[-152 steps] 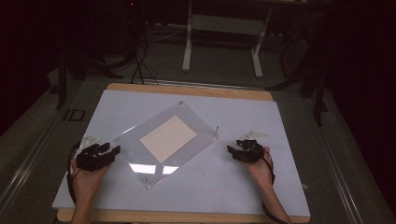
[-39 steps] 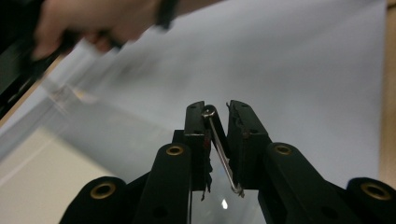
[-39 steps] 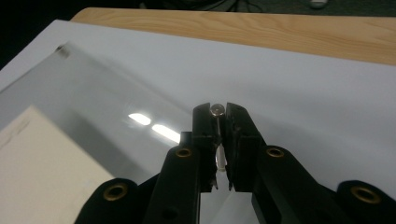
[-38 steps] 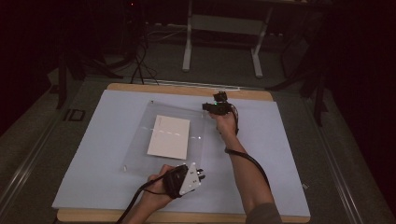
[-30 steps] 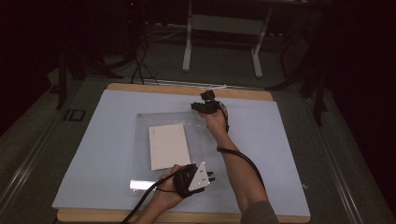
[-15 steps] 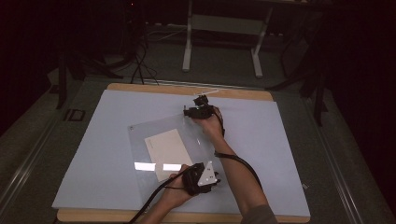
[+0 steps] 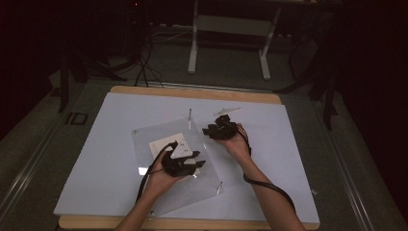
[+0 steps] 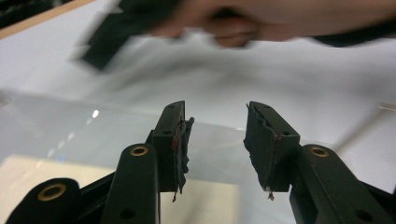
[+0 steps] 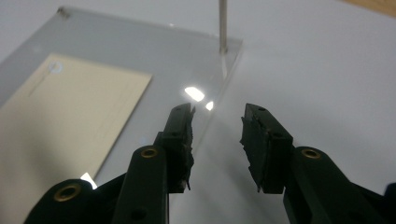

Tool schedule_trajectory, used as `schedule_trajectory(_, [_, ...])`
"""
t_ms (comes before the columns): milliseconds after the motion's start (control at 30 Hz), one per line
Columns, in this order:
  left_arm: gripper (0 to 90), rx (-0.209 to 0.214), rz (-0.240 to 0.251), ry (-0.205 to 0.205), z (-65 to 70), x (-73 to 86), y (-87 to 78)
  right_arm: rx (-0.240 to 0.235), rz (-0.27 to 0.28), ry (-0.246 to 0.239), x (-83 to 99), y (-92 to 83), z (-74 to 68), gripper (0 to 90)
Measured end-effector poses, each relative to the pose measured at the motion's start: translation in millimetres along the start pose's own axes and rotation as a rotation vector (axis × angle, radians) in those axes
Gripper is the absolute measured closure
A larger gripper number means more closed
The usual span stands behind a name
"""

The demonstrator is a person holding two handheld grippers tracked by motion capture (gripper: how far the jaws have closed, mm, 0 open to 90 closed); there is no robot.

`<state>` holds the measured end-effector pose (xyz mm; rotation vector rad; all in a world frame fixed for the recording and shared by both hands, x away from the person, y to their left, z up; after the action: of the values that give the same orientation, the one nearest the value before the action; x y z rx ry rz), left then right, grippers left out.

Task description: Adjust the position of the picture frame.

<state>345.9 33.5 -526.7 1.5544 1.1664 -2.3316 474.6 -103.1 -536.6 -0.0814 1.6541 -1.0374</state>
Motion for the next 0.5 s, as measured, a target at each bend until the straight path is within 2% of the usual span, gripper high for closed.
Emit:
schedule_trajectory(67, [58.1, -0.039, -0.013, -0.027, -13.2, -3.7, 1.4, 0.001, -0.009, -0.018, 7.5, -6.8, -2.8, 62.5])
schedule_trajectory(100, [58.1, -0.039, -0.013, -0.027, -13.2, -3.7, 1.4, 0.001, -0.009, -0.018, 7.5, -6.8, -2.8, 62.5])
schedule_trajectory(133, [58.1, -0.052, -0.016, -0.049, -24.3, -7.5, 2.2, 0.002, -0.010, -0.029, 14.0, -14.2, -4.3, 62.6])
schedule_trajectory(167, [58.1, -0.052, -0.016, -0.049, -24.3, -7.5, 2.2, 0.000, -0.011, -0.026, 17.3, -18.0, -5.0, 62.6])
schedule_trajectory(200, [58.1, -0.074, -0.012, -0.064, -34.4, -11.3, 3.2, 0.002, -0.013, -0.028, 20.8, -21.5, -5.5, 62.7])
schedule_trajectory(267, [58.0, -0.098, -0.010, -0.073, -43.9, -15.4, 5.0, -0.005, -0.011, -0.023, 28.0, -27.9, -7.6, 62.7])
schedule_trajectory(300, [57.4, -0.098, -0.010, -0.073, -43.9, -15.4, 5.0, -0.005, -0.011, -0.023, 28.0, -27.9, -7.6, 62.7])
schedule_trajectory(333, [56.8, -0.124, 0.006, -0.097, -52.9, -19.7, 7.3, -0.003, -0.008, -0.028, 36.2, -34.3, -9.5, 62.5])
schedule_trajectory(367, [56.8, -0.124, 0.006, -0.097, -52.9, -19.7, 7.3, -0.003, -0.008, -0.028, 36.2, -34.3, -9.5, 62.5])
schedule_trajectory(400, [57.1, -0.129, 0.019, -0.120, -60.0, -22.8, 10.5, -0.006, 0.002, -0.028, 42.0, -39.7, -11.7, 61.7])
schedule_trajectory(500, [58.0, -0.142, 0.015, -0.132, -67.0, -24.3, 15.3, -0.020, 0.009, -0.027, 52.6, -48.2, -17.3, 61.4])
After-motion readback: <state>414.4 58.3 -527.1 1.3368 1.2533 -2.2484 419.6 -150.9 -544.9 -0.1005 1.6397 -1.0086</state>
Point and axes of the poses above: each handheld gripper's, and its own axes: y roughly forward along the jaws, x roughly out of its underside, z roughly to its right, the point moved 5 cm from there along y, roughly forward along the jaws, and after that the axes turned 11 degrees about -y, right-handed, at the moved point
